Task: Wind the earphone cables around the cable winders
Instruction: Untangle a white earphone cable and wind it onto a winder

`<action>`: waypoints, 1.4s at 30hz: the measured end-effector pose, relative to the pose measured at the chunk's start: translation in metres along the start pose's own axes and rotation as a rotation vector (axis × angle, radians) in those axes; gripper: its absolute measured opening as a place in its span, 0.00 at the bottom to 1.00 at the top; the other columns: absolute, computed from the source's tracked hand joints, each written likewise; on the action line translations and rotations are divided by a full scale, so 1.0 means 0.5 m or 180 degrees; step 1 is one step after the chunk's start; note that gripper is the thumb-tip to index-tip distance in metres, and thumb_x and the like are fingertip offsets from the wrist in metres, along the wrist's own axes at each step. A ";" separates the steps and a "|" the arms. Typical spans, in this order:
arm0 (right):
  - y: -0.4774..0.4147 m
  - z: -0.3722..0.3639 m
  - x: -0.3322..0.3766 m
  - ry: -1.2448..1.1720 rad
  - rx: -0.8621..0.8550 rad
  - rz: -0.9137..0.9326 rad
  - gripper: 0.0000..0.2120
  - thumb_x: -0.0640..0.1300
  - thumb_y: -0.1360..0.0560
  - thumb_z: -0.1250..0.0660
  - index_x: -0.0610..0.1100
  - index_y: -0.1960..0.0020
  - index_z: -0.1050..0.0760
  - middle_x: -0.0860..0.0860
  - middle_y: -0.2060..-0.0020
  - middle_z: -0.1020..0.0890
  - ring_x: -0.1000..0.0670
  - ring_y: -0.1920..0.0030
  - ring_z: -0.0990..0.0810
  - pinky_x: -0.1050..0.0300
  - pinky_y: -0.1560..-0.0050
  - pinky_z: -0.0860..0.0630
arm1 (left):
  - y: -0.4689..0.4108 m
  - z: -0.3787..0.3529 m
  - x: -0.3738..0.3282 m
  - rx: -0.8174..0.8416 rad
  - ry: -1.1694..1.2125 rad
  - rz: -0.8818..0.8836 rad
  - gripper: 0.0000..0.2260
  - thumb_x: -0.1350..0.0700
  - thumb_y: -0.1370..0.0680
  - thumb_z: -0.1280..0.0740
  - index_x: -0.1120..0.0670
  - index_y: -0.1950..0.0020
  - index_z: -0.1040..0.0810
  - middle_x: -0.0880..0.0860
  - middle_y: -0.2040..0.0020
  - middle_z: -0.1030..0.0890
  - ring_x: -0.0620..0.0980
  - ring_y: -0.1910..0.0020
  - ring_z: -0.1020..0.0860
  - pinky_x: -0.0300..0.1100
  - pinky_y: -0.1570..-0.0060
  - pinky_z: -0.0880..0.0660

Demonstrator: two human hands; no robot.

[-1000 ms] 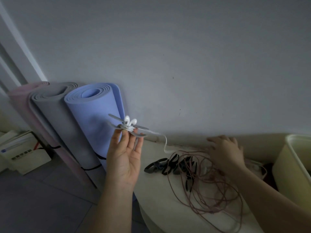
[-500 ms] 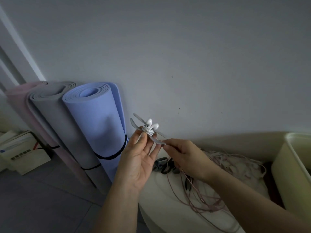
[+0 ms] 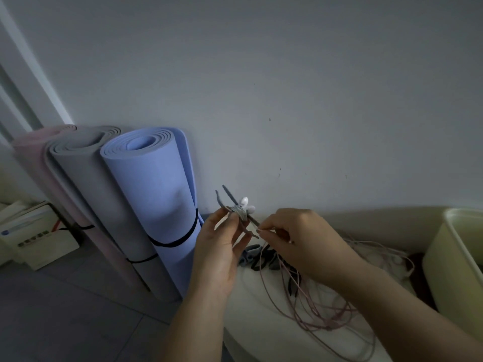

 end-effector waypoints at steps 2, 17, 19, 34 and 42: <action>0.001 0.010 0.000 -0.0026 -0.0039 0.0024 0.07 0.47 0.23 0.35 0.47 0.54 0.19 0.58 0.67 0.28 0.57 0.67 0.29 0.60 0.64 0.29 | 0.001 0.000 -0.001 -0.0024 -0.0123 -0.0032 0.05 0.62 0.21 0.36 0.55 0.48 0.22 0.51 0.58 0.15 0.49 0.52 0.19 0.43 0.51 0.23; 0.010 0.086 -0.072 -0.0383 -0.0207 -0.0471 0.04 0.44 0.27 0.29 0.48 0.61 0.21 0.58 0.64 0.22 0.67 0.68 0.28 0.73 0.66 0.33 | 0.042 -0.071 0.033 0.1493 -0.2628 -0.0019 0.12 0.59 0.22 0.33 0.47 0.41 0.23 0.44 0.46 0.16 0.41 0.46 0.19 0.43 0.40 0.24; 0.015 0.071 -0.099 -0.0696 0.0022 -0.0794 0.05 0.47 0.26 0.31 0.48 0.60 0.21 0.60 0.73 0.24 0.60 0.75 0.31 0.70 0.72 0.35 | 0.043 -0.070 0.029 0.1562 -0.2680 -0.0069 0.12 0.59 0.21 0.33 0.47 0.40 0.22 0.44 0.46 0.17 0.41 0.45 0.20 0.43 0.41 0.24; 0.025 -0.059 -0.138 -0.2839 0.0272 -0.1417 0.18 0.57 0.28 0.31 0.40 0.60 0.21 0.41 0.67 0.27 0.48 0.68 0.32 0.57 0.64 0.33 | 0.052 -0.087 0.008 0.1484 0.0048 0.0577 0.13 0.63 0.25 0.33 0.63 0.41 0.22 0.62 0.44 0.18 0.57 0.46 0.18 0.47 0.48 0.19; 0.019 -0.047 -0.069 -0.0987 0.0219 -0.0788 0.08 0.44 0.22 0.36 0.46 0.49 0.18 0.63 0.74 0.27 0.66 0.70 0.27 0.72 0.68 0.33 | 0.011 -0.014 0.021 0.0255 0.0857 0.0619 0.12 0.60 0.27 0.34 0.56 0.45 0.19 0.53 0.51 0.15 0.45 0.55 0.19 0.41 0.53 0.21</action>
Point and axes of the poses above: each hand's wrist, its own y-axis away from the middle knuckle, its own z-axis out of the back of the hand, x = y × z, the point moved 10 cm from there along -y, towards the middle knuckle
